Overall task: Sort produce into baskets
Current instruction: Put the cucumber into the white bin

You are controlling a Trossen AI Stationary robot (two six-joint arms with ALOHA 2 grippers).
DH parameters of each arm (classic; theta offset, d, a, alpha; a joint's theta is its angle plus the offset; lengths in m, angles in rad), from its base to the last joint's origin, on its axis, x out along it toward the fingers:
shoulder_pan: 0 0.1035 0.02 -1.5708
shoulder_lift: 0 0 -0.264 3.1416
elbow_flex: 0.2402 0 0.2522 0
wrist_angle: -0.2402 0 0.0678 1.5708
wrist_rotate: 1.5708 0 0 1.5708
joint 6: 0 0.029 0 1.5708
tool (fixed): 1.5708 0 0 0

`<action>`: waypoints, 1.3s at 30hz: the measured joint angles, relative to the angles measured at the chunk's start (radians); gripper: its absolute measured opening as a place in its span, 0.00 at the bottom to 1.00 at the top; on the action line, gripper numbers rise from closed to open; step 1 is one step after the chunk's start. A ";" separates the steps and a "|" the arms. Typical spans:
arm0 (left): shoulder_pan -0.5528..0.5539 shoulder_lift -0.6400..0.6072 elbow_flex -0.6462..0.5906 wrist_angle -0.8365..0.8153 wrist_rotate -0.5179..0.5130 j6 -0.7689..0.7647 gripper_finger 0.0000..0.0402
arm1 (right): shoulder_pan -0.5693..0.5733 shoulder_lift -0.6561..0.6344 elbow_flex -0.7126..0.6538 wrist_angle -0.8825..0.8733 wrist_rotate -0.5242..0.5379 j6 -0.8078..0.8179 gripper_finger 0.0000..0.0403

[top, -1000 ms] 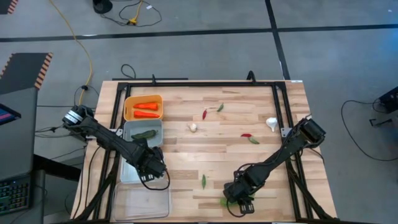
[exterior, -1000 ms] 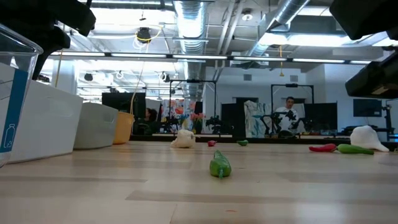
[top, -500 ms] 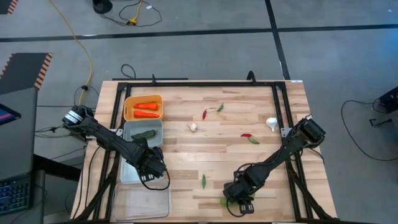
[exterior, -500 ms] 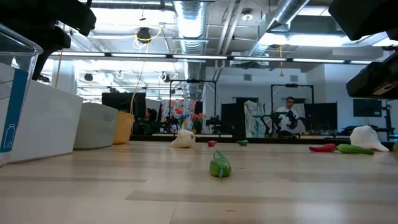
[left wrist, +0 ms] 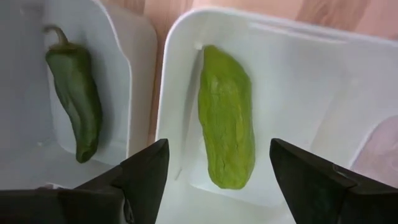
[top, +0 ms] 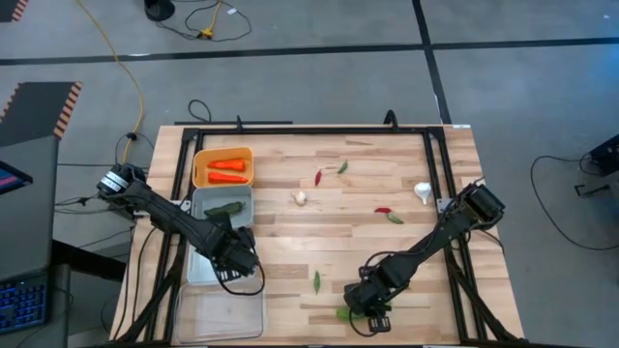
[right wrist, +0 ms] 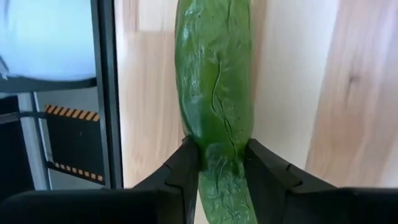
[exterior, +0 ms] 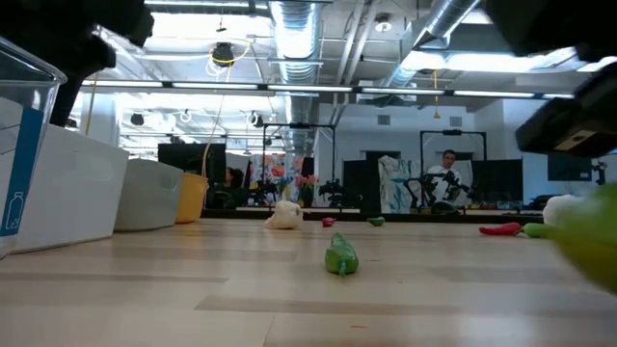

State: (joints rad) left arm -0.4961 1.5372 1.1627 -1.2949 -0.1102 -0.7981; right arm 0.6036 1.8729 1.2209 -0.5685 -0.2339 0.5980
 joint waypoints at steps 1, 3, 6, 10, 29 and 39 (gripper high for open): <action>0.000 0.000 0.010 -0.001 -0.007 0.007 0.66 | -0.009 0.000 0.000 0.006 0.001 -0.002 0.33; 0.000 0.000 0.038 -0.012 -0.024 0.029 0.65 | -0.028 0.000 0.000 0.014 0.008 -0.004 0.33; 0.000 -0.001 0.082 -0.037 -0.058 0.054 0.64 | -0.061 0.000 0.000 0.036 0.010 -0.024 0.33; 0.000 -0.001 0.138 -0.083 -0.097 0.073 0.63 | -0.106 0.000 0.000 0.080 0.015 -0.086 0.33; -0.118 -0.216 0.182 -0.124 -0.304 -0.070 0.63 | -0.297 -0.001 0.133 0.137 -0.084 -0.322 0.33; -0.236 -0.291 0.181 -0.122 -0.557 -0.140 0.63 | -0.382 -0.002 0.192 0.410 0.000 -0.444 0.34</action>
State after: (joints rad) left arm -0.7326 1.2462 1.3441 -1.4167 -0.6670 -0.9379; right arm 0.2215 1.8709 1.4124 -0.1589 -0.2337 0.1544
